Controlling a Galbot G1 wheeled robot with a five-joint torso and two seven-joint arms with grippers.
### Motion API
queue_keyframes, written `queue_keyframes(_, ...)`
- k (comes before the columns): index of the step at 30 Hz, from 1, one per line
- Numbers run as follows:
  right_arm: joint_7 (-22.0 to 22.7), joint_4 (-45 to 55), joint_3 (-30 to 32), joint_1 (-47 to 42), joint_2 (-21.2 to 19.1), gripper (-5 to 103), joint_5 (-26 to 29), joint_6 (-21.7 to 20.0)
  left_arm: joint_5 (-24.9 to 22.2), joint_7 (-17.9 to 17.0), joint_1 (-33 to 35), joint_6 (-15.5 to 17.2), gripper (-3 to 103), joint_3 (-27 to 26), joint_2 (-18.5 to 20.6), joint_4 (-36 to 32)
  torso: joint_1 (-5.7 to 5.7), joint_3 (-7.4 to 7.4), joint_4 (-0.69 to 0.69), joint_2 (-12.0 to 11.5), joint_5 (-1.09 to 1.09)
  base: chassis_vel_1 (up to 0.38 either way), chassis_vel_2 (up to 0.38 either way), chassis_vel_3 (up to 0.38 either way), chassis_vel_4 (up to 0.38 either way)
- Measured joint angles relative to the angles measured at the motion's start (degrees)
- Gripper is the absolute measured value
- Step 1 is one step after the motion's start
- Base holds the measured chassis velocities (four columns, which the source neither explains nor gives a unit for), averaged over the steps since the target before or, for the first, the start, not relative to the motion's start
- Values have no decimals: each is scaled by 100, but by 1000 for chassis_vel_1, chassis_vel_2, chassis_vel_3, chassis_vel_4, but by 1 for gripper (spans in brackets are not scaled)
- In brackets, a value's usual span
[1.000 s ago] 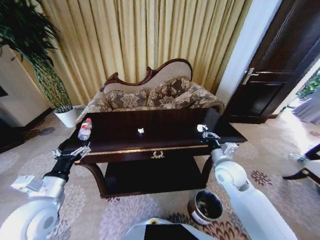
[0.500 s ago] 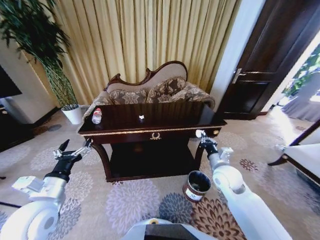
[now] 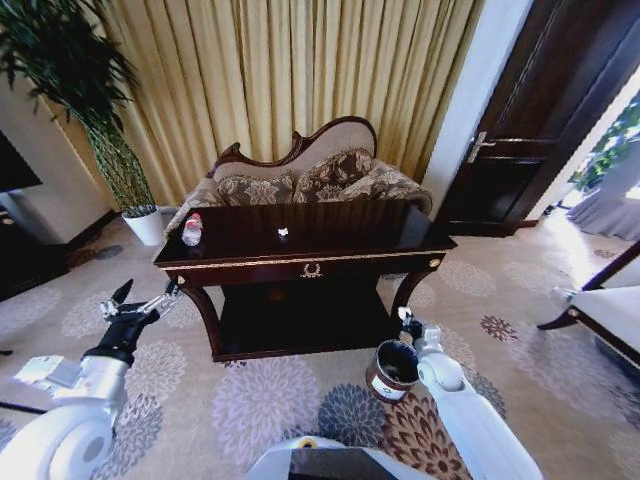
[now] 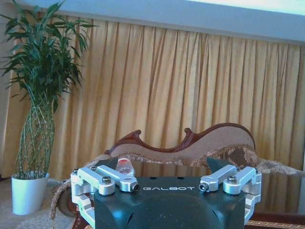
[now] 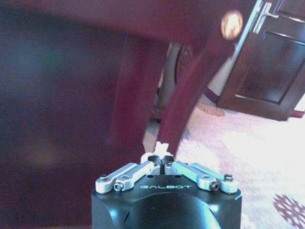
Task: Move to the front of the table and place the trash on the table into the trash bin.
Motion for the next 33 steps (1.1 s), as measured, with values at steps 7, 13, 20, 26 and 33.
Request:
queue_keyframes(7, -31, -1145, 244, 262, 266, -2, -744, 424, 27, 0, 12, -2, 100, 24, -7, -11, 2, 2, 0, -1, 0, 0, 0, 0, 0)
queue_keyframes(13, 82, -1403, 326, 306, 349, 19, -919, 612, 49, -5, 0, -1, 100, 75, 19, -38, 2, 1, 0, -1, 0, 0, 0, 0, 0)
queue_keyframes(20, 189, -1281, 353, 290, 364, 46, -866, 675, 121, -15, -12, 8, 100, 162, 13, -80, 3, 2, 0, -1, -1, 0, 0, 0, 0)
queue_keyframes(26, 233, -149, 274, 36, 229, 68, 78, 575, 106, -28, 6, 10, 100, 91, 22, -95, 2, 1, -1, -1, 0, 0, 0, 0, 0)
queue_keyframes(33, 278, 2749, 144, -409, -128, 90, 2198, -354, 119, -37, 18, 14, 100, 119, -14, -141, 2, 1, 1, -1, -2, 0, 0, 0, 0)
